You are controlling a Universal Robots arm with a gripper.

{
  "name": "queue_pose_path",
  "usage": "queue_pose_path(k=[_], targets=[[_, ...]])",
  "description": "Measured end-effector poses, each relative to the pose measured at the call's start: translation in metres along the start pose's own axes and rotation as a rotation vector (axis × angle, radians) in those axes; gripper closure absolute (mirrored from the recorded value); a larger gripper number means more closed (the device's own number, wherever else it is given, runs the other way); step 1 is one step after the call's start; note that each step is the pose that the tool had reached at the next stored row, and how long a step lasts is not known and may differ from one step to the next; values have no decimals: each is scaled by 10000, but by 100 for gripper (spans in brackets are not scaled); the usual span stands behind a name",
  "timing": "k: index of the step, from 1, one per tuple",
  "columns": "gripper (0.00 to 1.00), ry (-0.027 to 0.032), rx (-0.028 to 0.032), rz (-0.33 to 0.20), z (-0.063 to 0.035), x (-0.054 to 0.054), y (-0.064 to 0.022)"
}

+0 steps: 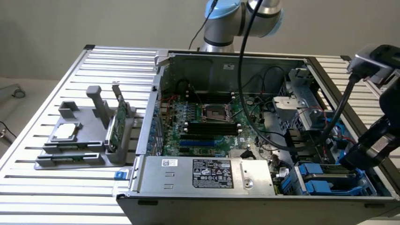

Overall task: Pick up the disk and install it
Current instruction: 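Insert the first disk wire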

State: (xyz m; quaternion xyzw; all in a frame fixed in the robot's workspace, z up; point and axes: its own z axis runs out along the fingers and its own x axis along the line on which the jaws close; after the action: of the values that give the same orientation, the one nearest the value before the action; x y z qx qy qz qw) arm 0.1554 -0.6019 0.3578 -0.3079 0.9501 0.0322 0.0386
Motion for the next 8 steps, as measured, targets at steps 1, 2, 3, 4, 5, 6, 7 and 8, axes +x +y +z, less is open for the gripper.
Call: queue_pose_path(k=[1, 2, 3, 4, 5, 6, 7, 8], targets=[[57, -6, 16, 168, 0, 0, 0], [57, -13, 32, 336, 0, 0, 0], [57, -18, 48, 505, 0, 0, 0], [57, -25, 64, 673, 0, 0, 0], [57, -32, 81, 858, 0, 0, 0], [57, -39, 98, 1046, 0, 0, 0], [57, -47, 115, 1230, 0, 0, 0], [57, -53, 130, 1395, 0, 0, 0]])
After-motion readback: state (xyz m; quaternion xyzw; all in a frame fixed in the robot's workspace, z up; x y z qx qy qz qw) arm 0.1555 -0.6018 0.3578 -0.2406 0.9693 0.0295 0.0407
